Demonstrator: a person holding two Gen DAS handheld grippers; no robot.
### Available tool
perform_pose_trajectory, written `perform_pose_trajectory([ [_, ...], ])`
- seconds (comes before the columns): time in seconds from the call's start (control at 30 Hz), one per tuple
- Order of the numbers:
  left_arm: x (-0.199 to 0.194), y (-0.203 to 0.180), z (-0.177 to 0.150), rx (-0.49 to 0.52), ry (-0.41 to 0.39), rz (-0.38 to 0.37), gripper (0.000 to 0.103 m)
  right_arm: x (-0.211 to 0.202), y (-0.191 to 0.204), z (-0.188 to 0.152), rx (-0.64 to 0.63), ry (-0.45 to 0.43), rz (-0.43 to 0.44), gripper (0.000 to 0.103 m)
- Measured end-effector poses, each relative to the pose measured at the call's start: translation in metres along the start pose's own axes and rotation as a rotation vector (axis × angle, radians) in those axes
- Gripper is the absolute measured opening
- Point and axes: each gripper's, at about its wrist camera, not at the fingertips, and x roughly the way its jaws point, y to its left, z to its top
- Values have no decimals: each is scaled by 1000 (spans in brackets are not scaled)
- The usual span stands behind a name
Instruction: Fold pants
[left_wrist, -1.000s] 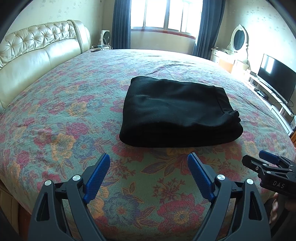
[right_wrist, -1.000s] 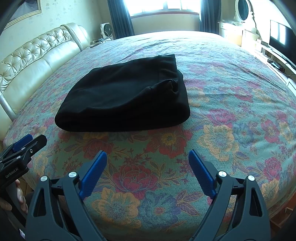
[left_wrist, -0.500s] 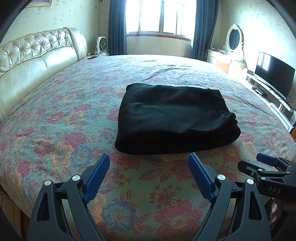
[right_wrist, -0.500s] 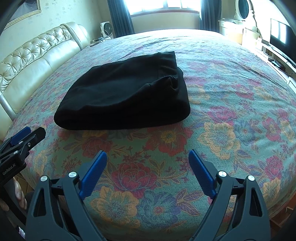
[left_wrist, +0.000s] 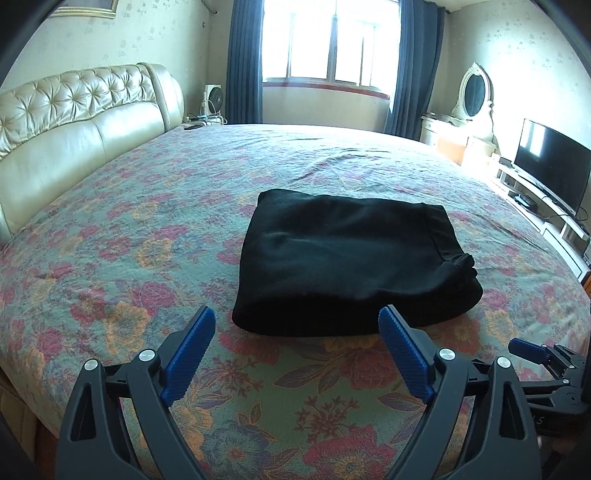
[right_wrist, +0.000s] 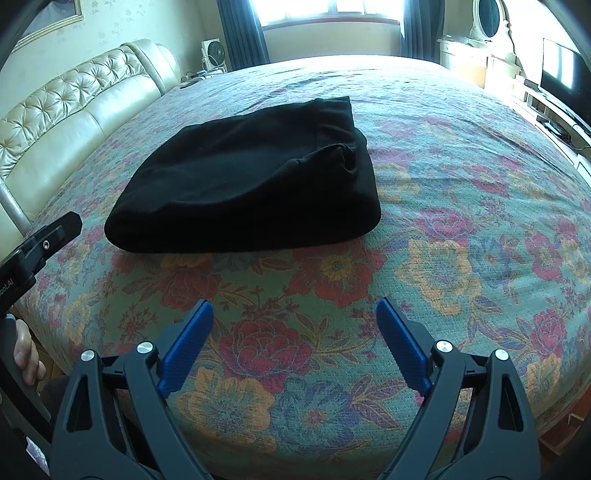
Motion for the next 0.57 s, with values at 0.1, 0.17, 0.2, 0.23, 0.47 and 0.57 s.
perform_pose_trajectory([
  [0.1, 4, 2, 1, -24, 14, -41, 89, 3, -2, -1, 2, 5, -2, 90],
  [0.17, 5, 1, 1, -8, 14, -76, 89, 5, -4, -1, 4, 9, -3, 90],
  [0.2, 5, -1, 1, 14, 12, -84, 89, 6, -5, -1, 6, 12, -4, 90],
  [0.23, 6, -4, 1, 37, 7, -73, 89, 7, -6, -1, 9, 14, -5, 90],
  [0.47, 10, 6, 2, -60, 33, -70, 89, 6, -12, 0, 17, 7, -8, 90],
  [0.57, 11, 8, 1, -55, 31, -50, 89, 5, -14, 0, 20, 4, -11, 90],
])
